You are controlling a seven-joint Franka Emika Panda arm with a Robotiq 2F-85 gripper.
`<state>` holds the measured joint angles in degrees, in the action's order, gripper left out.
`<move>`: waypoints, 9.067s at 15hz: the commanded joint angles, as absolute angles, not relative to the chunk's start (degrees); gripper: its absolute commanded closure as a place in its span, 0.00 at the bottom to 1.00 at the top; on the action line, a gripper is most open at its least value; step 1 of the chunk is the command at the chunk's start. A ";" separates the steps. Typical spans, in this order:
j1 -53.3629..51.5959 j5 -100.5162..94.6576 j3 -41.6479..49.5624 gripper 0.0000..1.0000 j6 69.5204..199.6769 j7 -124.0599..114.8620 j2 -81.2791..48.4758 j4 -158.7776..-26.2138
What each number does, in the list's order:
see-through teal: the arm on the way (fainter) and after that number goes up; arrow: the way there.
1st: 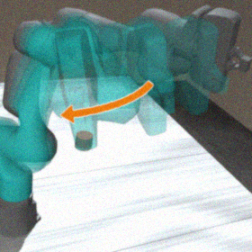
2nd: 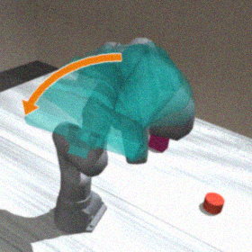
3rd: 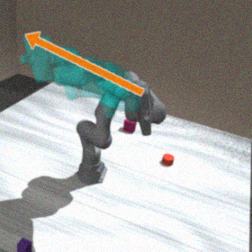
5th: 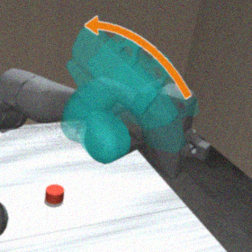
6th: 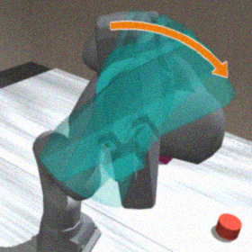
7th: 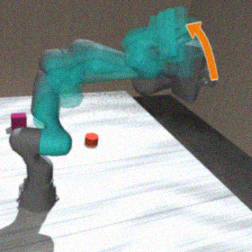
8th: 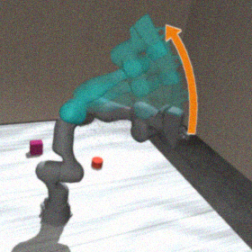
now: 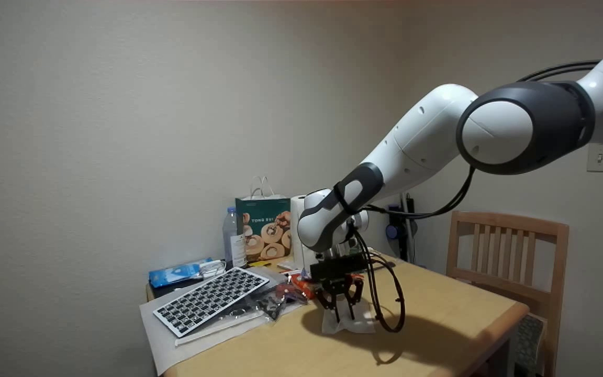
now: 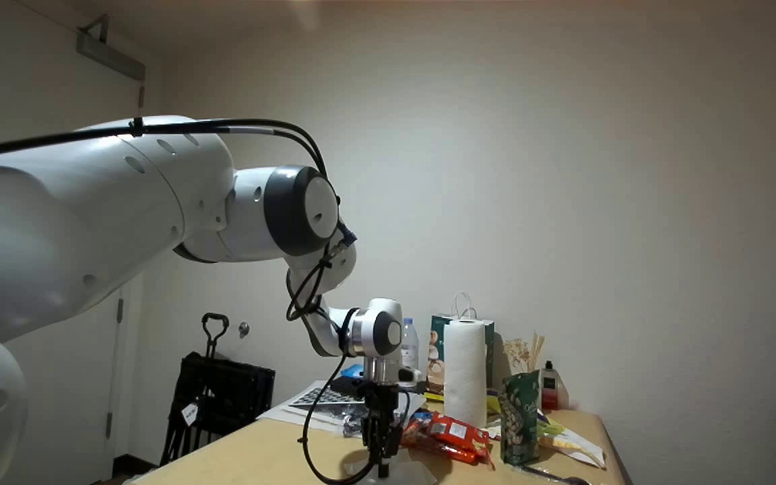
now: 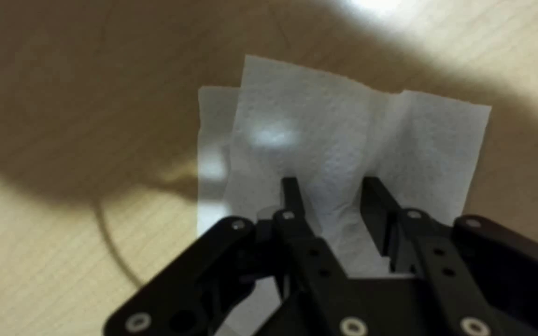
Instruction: Use the napkin to wipe the table
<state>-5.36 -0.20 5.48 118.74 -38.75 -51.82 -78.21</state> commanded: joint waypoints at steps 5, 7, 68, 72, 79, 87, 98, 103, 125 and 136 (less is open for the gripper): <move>-5.37 0.86 5.35 0.75 118.16 -37.97 -52.96 -77.04; -5.10 1.18 4.97 0.82 117.62 -37.53 -53.82 -76.30; 16.67 11.89 16.49 1.00 112.78 -62.06 -54.87 -75.53; 21.16 12.28 18.25 1.00 112.58 -62.81 -57.89 -70.08; 19.73 11.99 16.70 1.00 112.11 -62.16 -56.98 -71.97; 16.34 12.35 11.93 1.00 99.12 -60.63 -53.67 -74.37; 9.45 7.08 10.22 1.00 96.03 -59.56 -60.97 -65.64; 5.05 4.45 9.94 0.99 94.15 -61.21 -60.23 -64.52; -6.20 -2.24 7.10 1.00 87.41 -57.64 -66.11 -54.97; -2.20 4.52 1.57 1.00 90.06 -49.24 -61.01 -71.45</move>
